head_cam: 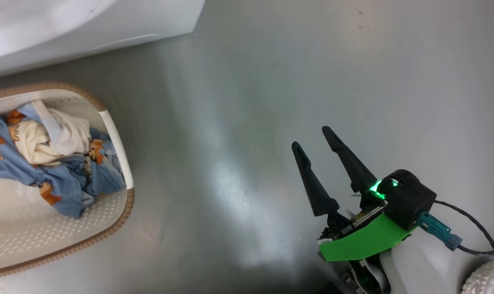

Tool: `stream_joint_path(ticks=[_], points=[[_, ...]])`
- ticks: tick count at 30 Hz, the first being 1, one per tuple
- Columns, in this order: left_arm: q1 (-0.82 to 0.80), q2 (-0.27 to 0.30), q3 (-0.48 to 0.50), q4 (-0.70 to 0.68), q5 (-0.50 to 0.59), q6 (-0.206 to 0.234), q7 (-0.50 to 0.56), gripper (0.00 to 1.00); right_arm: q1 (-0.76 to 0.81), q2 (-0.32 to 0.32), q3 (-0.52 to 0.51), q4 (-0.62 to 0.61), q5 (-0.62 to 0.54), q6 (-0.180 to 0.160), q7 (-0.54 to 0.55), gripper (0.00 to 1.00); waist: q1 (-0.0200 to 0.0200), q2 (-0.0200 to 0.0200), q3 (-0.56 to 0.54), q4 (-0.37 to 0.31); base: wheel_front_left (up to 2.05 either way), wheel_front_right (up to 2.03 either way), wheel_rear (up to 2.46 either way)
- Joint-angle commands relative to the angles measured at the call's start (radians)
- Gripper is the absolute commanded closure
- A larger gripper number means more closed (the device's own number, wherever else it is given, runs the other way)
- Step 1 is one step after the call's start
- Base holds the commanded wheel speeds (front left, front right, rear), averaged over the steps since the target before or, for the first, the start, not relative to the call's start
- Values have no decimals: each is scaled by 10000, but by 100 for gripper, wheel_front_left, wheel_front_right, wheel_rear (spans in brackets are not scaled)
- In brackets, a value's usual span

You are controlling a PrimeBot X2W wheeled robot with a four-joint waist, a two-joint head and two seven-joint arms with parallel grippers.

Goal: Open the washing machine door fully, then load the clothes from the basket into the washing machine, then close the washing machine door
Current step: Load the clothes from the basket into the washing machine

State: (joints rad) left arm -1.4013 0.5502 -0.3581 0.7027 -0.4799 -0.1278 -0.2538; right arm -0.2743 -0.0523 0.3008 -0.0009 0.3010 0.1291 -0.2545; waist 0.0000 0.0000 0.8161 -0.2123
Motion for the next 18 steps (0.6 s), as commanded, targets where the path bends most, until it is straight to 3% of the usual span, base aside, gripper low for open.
stream_joint_path(ticks=[1,7,15,16,17,18], points=[[-226,587,289,-519,179,-29,-71,100,104,20,269,-233,49,16,-72,0,0,0,104,-86,0,0,0],[456,462,1280,-1664,812,-27,-77,100,47,20,337,-238,196,16,-72,0,0,0,139,-169,0,0,0],[1065,270,1464,-776,740,-27,-78,100,1,20,324,-104,260,16,-72,0,0,0,64,-129,0,0,0],[1030,266,1449,-613,700,-28,-78,92,-12,20,328,-88,262,16,-72,0,0,0,50,-124,0,0,0],[1014,248,1404,-371,636,-28,-79,62,-24,20,333,-72,266,16,-72,0,0,0,20,-118,0,0,0],[978,217,1344,-170,566,-28,-79,12,-32,20,331,-58,267,16,-72,0,0,0,-16,-106,0,0,0]])
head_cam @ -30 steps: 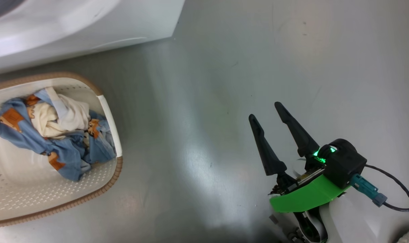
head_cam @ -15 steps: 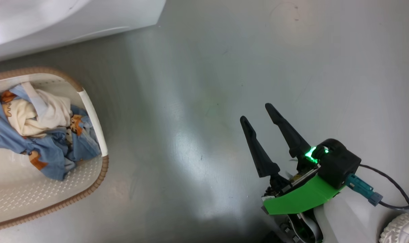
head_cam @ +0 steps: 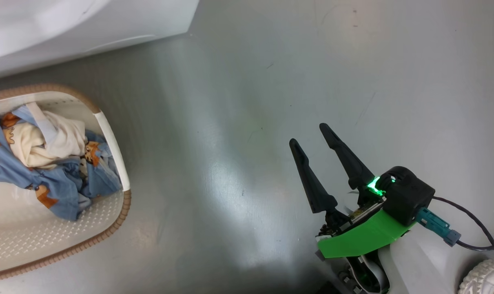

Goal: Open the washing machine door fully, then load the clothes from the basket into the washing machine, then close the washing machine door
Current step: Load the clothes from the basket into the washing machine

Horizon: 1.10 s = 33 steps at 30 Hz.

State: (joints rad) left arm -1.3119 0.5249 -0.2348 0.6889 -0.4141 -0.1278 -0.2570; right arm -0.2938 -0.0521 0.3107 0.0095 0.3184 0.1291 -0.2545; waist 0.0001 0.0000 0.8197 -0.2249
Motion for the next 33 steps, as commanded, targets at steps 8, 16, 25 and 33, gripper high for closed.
stream_joint_path(ticks=[8,16,25,33], points=[[-276,338,-420,986,-302,-28,-46,0,81,19,141,-67,110,16,-72,0,-1,0,-379,140,0,0,0],[195,127,-426,955,-349,-28,-47,0,57,19,-9,69,60,16,-72,0,-1,0,-925,366,0,0,0],[1108,-306,-281,487,-333,-28,-47,0,-14,19,-183,321,13,16,-72,0,-1,0,-1537,676,0,0,0],[2618,-714,9,-387,-321,-28,-47,0,43,19,-367,628,-84,16,-72,0,-1,0,-2413,1089,0,0,0]])
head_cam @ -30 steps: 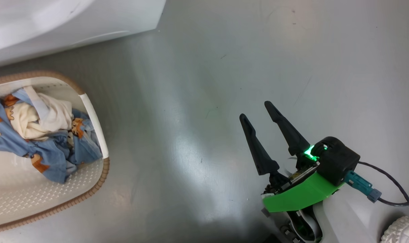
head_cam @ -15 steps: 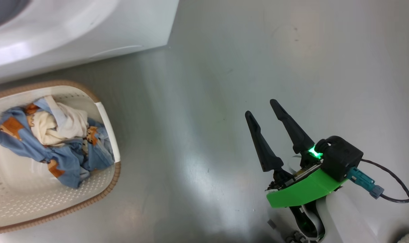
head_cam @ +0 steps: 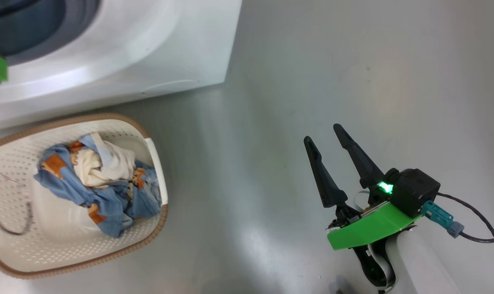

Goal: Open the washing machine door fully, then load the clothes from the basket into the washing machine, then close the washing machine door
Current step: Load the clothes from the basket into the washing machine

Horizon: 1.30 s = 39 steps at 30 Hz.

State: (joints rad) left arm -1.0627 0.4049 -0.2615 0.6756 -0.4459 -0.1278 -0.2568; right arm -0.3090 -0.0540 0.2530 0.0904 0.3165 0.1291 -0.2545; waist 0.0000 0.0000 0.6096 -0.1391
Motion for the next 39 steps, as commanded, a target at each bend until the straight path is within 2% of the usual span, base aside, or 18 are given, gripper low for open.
stream_joint_path(ticks=[1,15,22,39], points=[[310,435,338,-359,7,-28,-49,0,201,38,192,-139,-73,16,-72,0,0,0,-412,275,0,0,0],[3767,-477,1770,-2395,549,-29,-49,0,722,38,-174,459,-176,16,-72,0,0,0,-1999,886,0,0,0],[5485,-1109,2536,-3357,980,-29,-49,0,1044,38,-274,615,-295,16,-72,0,0,0,-2831,1099,0,0,0],[8979,-2339,3520,-5413,2151,-29,-49,0,1754,38,-340,888,-600,16,-72,0,0,0,-4343,1246,0,0,0]])
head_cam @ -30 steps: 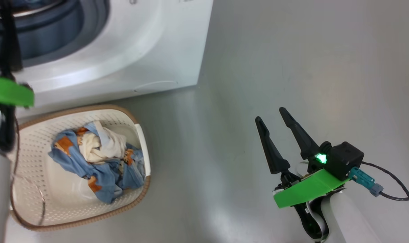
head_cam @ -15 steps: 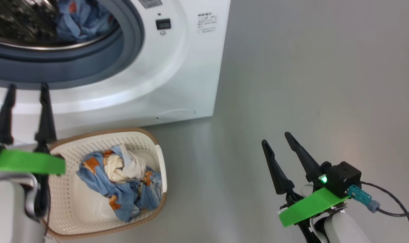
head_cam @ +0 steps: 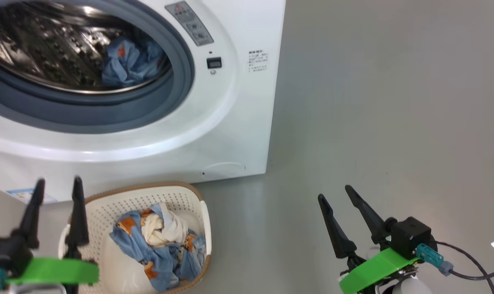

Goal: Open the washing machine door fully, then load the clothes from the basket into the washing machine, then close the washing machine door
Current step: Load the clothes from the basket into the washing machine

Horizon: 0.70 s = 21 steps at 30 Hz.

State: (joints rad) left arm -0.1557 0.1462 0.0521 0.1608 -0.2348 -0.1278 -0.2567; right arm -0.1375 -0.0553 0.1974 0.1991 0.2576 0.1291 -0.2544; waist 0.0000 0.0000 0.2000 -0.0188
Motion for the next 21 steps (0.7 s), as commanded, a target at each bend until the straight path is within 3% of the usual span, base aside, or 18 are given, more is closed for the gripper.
stream_joint_path(ticks=[1,13,21], points=[[96,210,415,-314,88,-29,-51,0,92,51,209,-181,-11,16,-74,0,0,0,-344,45,0,0,0],[1921,-691,1089,-887,649,-12,-51,0,638,51,42,-140,-113,16,-74,0,0,0,-1329,215,0,0,0],[2801,-909,1269,-1164,840,88,-51,0,839,51,40,-105,-157,16,-74,0,0,0,-1755,194,0,0,0]])
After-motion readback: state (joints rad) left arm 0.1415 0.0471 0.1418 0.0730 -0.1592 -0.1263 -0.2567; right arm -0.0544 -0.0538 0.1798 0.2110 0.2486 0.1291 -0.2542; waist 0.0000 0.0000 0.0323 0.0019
